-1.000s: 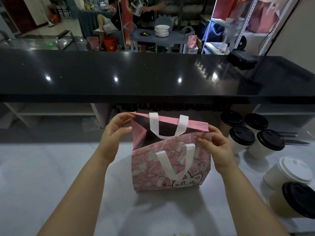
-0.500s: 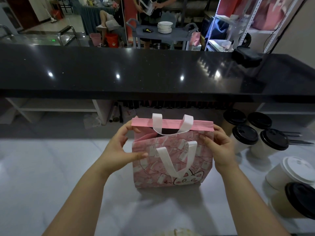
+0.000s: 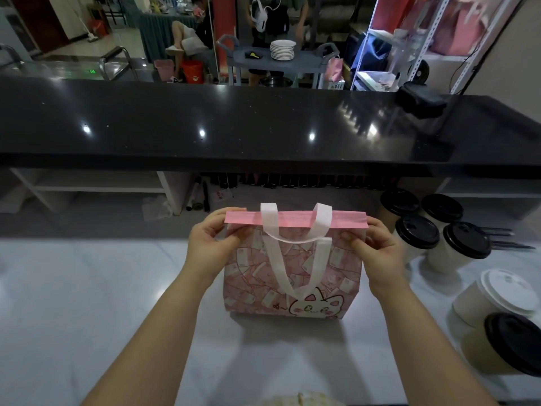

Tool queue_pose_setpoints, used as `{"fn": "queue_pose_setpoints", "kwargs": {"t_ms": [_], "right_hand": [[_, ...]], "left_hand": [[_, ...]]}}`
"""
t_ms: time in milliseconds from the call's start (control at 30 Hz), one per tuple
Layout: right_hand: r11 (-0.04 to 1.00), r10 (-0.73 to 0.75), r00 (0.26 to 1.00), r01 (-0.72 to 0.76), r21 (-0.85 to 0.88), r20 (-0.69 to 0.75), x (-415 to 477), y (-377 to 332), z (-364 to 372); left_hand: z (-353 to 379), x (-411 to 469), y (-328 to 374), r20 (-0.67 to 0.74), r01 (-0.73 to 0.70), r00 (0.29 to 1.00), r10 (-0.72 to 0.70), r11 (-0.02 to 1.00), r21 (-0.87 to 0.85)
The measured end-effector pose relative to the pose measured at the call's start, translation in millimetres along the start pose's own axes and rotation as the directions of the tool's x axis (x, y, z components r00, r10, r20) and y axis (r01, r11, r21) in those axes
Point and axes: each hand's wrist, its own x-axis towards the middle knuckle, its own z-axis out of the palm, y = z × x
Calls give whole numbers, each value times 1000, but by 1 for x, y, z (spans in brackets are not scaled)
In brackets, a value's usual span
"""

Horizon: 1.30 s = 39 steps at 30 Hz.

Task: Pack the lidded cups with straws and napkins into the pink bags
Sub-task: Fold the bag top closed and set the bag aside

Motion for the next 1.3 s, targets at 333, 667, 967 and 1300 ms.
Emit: {"fn": "queue_pose_setpoints", "kwargs": {"t_ms": [333,667,967,1300], "right_hand": [[993,-45,997,37,-110,-67,1,1,6],[975,-126,991,131,-177,44,11,-12,2],[429,-523,690,720,-546,499,18,-15,-7],[746,-363,892,451,-491,269,4,-29,4]], "left_hand": [[3,6,-8,-186,27,981,-52,991,-134],[-12,21,13,158,27,987,-33,999,40],[-13,22,8,150,27,988,-26,1000,-4],[-22,20,23,281,-456,889,362,643,615]]}}
